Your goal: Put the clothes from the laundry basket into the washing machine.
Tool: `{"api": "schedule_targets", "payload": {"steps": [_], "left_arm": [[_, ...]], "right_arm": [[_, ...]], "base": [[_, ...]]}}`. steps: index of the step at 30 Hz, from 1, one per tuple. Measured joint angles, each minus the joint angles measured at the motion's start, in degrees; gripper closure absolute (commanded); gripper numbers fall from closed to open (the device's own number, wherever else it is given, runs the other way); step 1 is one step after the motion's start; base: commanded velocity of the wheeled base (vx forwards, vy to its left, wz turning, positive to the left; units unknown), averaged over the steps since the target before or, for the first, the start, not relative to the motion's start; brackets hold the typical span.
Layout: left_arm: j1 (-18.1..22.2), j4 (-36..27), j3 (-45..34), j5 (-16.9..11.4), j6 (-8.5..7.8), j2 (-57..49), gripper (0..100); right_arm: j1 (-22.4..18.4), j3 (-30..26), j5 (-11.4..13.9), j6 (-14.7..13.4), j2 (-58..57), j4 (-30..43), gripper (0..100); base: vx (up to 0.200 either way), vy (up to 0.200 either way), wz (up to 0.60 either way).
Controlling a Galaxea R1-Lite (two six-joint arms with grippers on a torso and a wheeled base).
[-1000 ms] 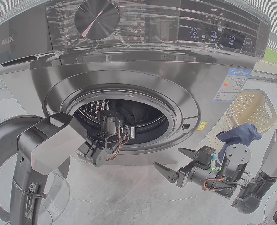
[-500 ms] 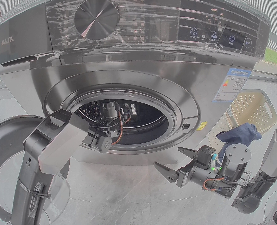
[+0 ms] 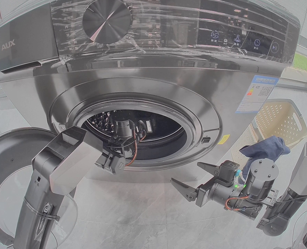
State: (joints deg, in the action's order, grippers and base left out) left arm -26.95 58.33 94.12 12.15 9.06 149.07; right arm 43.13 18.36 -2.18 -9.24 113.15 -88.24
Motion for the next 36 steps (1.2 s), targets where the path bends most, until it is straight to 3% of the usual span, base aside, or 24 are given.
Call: {"api": "schedule_targets", "payload": {"steps": [18,25,36], "left_arm": [[-2.18,-0.28,-15.26,-0.67,-1.67,-9.2,0],[-4.72,0.16,-25.36,-0.45,-3.25,-15.19,0],[-8.74,10.53,-44.46,-0.39,-4.66,-21.77,0]], "right_arm": [[-0.02,-0.04,0.0,0.0,-0.11,0.0,0],[-0.17,-0.06,0.0,0.0,-0.12,0.02,0],[-0.24,-0.95,0.13,-0.04,-0.8,0.02,0]], "base": [[0.0,0.0,0.0],[0.0,0.0,0.0],[0.0,0.0,0.0]]}}
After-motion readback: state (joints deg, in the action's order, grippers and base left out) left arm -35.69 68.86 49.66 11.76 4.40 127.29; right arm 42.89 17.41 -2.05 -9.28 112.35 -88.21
